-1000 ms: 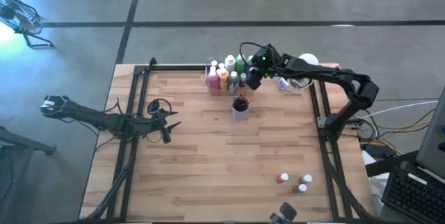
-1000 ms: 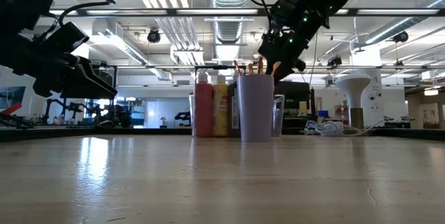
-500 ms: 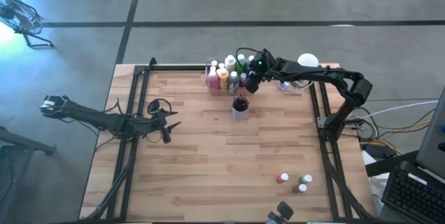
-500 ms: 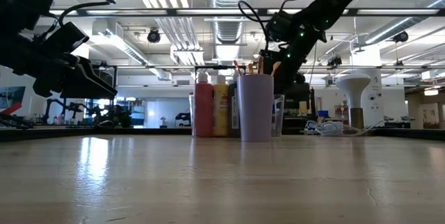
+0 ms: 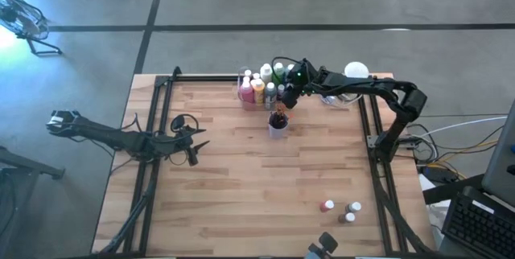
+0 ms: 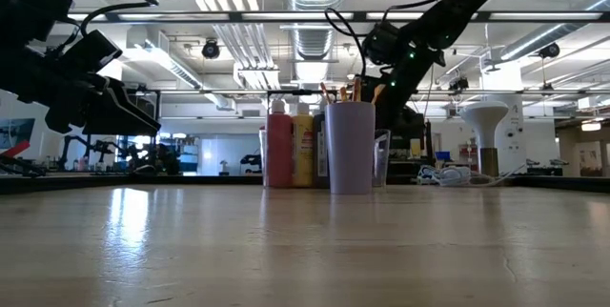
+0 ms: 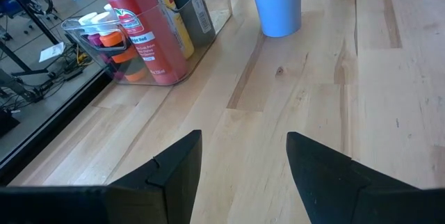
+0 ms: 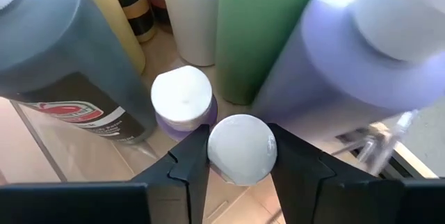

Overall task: Pick & Place Paint Supplies
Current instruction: Put the pink black paint bottle into the transparent bin

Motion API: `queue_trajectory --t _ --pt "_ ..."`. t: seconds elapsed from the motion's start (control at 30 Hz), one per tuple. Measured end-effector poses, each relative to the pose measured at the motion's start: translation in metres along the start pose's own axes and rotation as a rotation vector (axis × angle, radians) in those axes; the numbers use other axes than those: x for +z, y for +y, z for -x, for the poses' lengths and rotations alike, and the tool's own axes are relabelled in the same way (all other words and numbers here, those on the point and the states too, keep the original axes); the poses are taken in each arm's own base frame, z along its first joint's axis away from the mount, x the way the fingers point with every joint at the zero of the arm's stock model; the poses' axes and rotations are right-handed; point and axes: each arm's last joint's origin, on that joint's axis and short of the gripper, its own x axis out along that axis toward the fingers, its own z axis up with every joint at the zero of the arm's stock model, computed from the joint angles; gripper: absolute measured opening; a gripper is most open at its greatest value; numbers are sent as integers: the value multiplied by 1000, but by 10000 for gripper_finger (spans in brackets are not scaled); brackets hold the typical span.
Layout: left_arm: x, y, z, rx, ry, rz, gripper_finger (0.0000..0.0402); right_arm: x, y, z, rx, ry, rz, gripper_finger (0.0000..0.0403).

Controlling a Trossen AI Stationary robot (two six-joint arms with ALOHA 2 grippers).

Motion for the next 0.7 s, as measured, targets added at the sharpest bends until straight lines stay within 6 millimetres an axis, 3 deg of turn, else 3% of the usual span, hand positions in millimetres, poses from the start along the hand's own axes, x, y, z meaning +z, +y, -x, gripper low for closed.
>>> queue_trajectory --t 0.23,0.5,0.7 --pt "0 0 0 0 0 0 216 -1 0 -5 1 9 4 113" --pt "0 0 0 0 0 0 216 -2 0 -4 1 19 7 176" --pt "0 0 0 0 0 0 216 -2 0 -2 0 16 13 186"
